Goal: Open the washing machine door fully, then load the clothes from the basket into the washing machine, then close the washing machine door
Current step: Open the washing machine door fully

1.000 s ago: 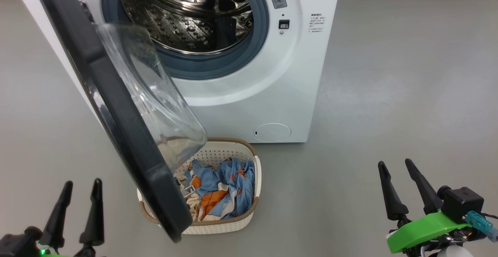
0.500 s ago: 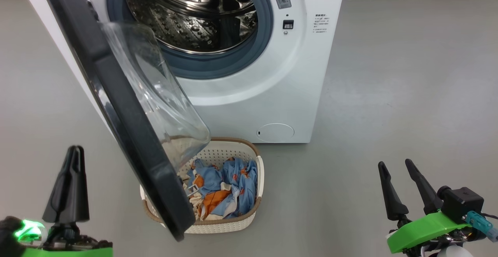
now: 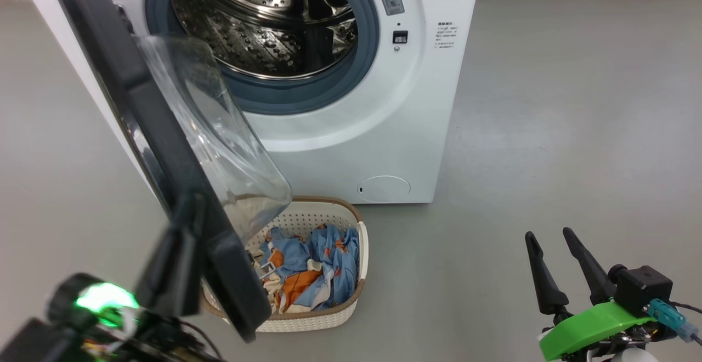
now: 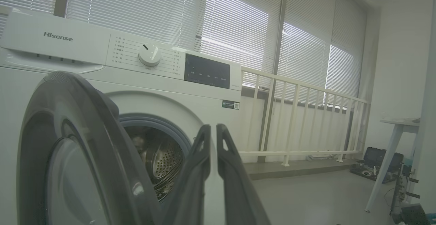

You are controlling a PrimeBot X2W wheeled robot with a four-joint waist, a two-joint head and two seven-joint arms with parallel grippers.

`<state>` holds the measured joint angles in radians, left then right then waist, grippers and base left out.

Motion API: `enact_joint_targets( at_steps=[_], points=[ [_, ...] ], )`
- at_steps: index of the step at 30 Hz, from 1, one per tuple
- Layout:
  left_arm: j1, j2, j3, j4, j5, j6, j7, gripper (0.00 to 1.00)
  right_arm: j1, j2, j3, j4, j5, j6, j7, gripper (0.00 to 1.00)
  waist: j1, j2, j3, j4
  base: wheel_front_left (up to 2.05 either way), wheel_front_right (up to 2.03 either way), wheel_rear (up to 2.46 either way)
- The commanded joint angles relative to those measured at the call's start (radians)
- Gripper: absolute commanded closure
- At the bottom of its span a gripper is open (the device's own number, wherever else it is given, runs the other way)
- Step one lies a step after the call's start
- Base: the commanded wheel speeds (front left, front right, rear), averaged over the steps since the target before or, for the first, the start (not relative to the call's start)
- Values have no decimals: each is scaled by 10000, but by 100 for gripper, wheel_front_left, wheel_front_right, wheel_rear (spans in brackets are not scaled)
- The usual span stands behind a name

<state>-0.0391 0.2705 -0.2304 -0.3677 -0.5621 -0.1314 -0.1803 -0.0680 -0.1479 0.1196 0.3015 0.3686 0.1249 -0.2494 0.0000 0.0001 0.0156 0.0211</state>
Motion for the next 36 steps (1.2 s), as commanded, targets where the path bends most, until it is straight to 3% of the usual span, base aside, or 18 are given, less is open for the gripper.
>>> enact_joint_targets(
  at_steps=[1,9,19,36],
  points=[
    [-166,224,-63,-314,-48,7,110,100,-218,-11,189,-218,-20,58,-124,0,0,-1,30,-38,0,0,0],
    [-88,200,-1160,413,-179,7,147,100,-261,66,242,-200,-58,58,-124,0,0,-1,100,-107,0,0,0],
    [-411,179,-2051,2535,-506,7,34,100,-292,98,257,-141,-88,58,-124,0,0,-1,187,-151,0,0,0],
    [-1015,113,-1461,4256,-965,208,-472,100,-251,216,233,-117,-134,58,-124,0,0,-1,245,26,0,0,0]
  ],
)
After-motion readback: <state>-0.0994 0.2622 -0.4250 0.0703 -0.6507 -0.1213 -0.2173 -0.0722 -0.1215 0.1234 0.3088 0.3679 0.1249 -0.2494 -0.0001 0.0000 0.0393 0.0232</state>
